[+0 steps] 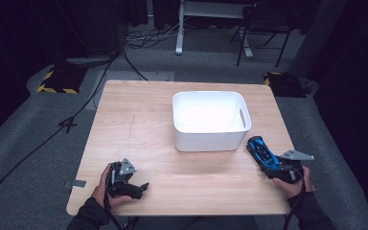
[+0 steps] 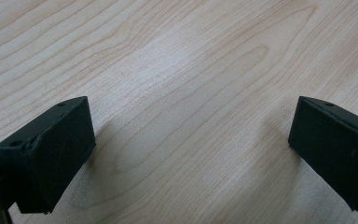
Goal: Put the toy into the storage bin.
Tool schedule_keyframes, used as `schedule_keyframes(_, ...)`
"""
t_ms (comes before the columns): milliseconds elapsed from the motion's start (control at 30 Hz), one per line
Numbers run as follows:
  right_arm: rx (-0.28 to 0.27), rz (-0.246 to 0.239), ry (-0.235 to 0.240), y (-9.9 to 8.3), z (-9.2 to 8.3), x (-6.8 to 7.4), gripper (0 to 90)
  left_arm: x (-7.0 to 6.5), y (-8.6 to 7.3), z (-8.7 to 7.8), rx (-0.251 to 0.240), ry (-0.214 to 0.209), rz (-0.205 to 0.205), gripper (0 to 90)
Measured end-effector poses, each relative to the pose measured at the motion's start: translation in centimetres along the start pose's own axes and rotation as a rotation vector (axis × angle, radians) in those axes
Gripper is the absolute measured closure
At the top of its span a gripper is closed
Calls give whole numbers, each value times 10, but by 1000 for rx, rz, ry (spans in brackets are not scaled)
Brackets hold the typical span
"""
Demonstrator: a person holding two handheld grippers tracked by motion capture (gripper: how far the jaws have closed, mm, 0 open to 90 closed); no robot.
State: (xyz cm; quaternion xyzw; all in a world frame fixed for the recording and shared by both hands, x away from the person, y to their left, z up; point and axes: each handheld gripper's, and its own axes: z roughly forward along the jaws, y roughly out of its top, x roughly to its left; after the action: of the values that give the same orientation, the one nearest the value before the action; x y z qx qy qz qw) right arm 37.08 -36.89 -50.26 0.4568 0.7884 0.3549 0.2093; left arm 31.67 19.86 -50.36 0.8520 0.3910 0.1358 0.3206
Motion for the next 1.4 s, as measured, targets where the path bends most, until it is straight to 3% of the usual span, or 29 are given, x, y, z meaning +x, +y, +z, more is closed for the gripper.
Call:
schedule_keyframes(233,-6,-7,-2,-1,-1,0,246,1,1,0,2,-3,12,6)
schedule_keyframes(533,-103,25,35,2,-14,-1,246,1,1,0,3,-3,8,6)
schedule_keyframes(567,-106,19,36,4,-16,-1,246,1,0,0,5,-19,3,6)
schedule_keyframes(667,-122,7,42,9,-17,1,246,1,1,0,4,-6,16,6)
schedule_keyframes(800,-159,-7,44,20,-21,2,246,0,0,0,4,-16,-1,7)
schedule_keyframes(1100,-244,5,33,41,-39,-3,246,0,0,0,3,-16,0,6)
schedule_keyframes(1400,-288,25,14,49,-51,-11,246,0,0,0,3,-15,-1,6)
